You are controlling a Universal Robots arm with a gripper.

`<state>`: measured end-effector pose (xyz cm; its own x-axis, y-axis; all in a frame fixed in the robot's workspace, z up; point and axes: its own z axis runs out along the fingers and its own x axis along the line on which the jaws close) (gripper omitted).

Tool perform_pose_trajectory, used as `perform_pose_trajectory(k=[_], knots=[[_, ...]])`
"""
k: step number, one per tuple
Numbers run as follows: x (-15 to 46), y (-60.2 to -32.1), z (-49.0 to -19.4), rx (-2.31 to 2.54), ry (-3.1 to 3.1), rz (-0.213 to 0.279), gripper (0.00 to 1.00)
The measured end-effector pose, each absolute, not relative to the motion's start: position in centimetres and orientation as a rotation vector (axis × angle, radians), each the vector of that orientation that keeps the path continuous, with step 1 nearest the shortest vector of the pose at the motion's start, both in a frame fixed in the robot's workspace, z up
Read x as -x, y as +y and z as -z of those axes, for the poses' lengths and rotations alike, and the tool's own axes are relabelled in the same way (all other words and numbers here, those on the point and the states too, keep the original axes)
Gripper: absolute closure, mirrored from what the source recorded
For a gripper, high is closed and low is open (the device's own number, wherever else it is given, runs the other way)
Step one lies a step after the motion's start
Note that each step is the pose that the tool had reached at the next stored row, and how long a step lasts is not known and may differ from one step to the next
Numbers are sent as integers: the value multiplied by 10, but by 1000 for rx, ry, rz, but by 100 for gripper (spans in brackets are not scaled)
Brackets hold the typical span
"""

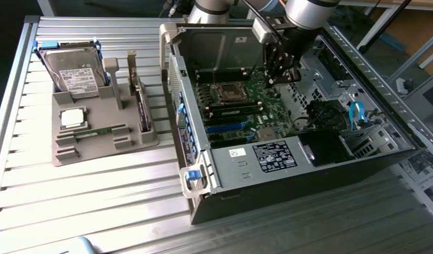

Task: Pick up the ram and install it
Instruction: 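Press down the ram until it locks into place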

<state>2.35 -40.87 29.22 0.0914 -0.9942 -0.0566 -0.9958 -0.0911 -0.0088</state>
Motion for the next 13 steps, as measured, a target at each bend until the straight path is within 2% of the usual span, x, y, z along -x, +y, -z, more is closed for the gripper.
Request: perform_pose_trajectory(k=[13], knots=[[-24,-409,-292,2287,2088,-56,89]])
